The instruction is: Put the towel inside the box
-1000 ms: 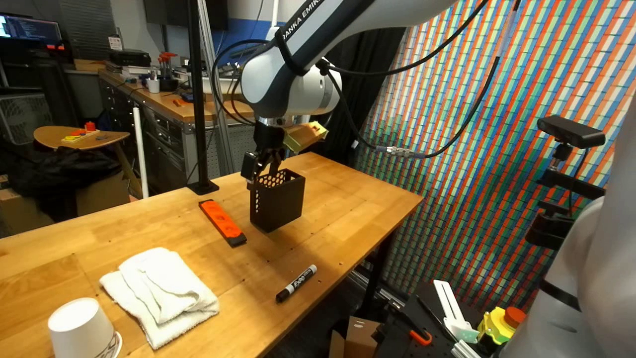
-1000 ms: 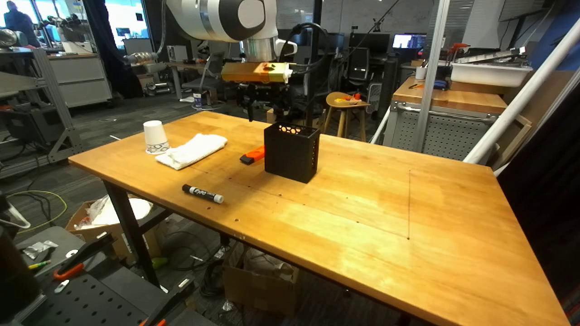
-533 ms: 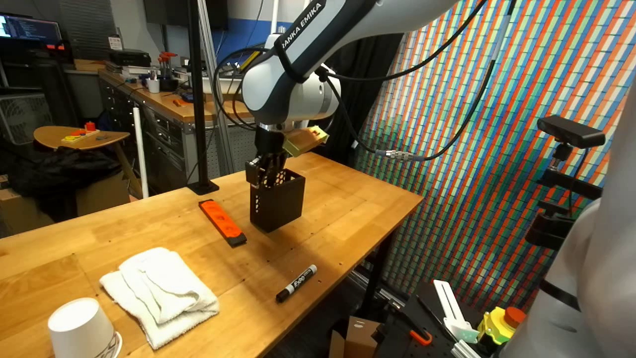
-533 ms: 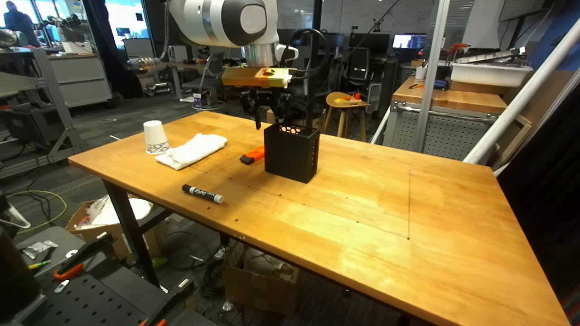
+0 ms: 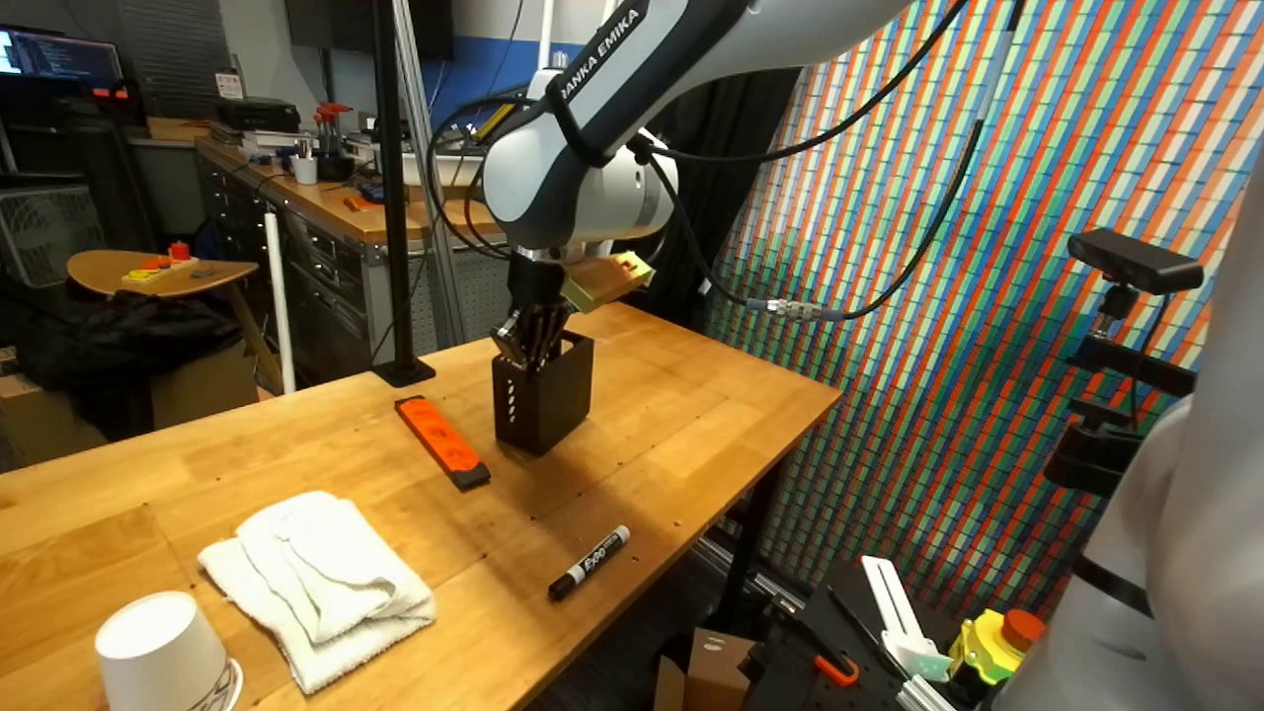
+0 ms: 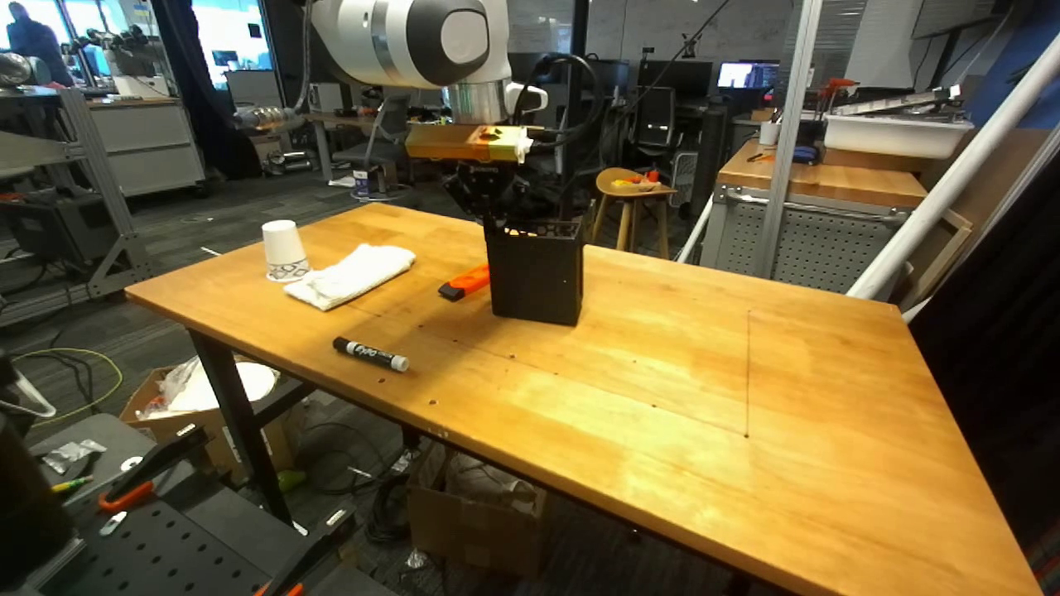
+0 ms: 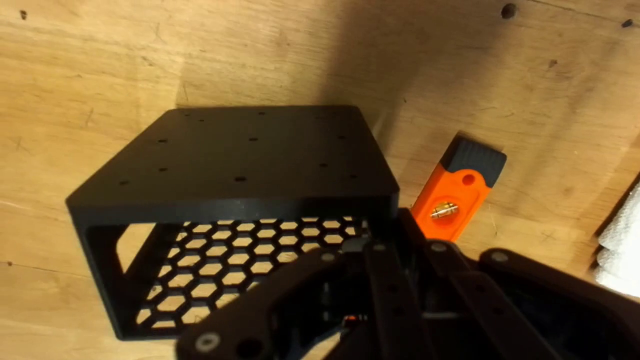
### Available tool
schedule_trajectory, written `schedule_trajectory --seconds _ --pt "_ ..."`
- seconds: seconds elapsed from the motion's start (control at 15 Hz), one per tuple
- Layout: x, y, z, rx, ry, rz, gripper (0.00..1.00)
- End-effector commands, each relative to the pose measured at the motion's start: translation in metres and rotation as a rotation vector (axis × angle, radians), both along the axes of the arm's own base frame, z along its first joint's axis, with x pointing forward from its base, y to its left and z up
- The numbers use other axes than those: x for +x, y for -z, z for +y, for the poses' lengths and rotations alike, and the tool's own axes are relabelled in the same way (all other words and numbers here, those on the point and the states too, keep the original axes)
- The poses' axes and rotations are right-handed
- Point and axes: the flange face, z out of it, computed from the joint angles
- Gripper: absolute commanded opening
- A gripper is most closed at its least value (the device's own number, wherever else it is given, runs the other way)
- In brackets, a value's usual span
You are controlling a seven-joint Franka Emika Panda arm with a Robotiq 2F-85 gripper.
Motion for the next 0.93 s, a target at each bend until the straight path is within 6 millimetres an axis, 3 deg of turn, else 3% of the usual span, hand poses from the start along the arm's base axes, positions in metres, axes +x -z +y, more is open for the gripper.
schedule_trajectory --seconds 0.0,0.87 --pt "0.003 -0.003 -0.003 -0.020 0.018 -0.023 0.05" --pt "-0.028 0.000 -0.018 0.037 0.229 0.039 0.05"
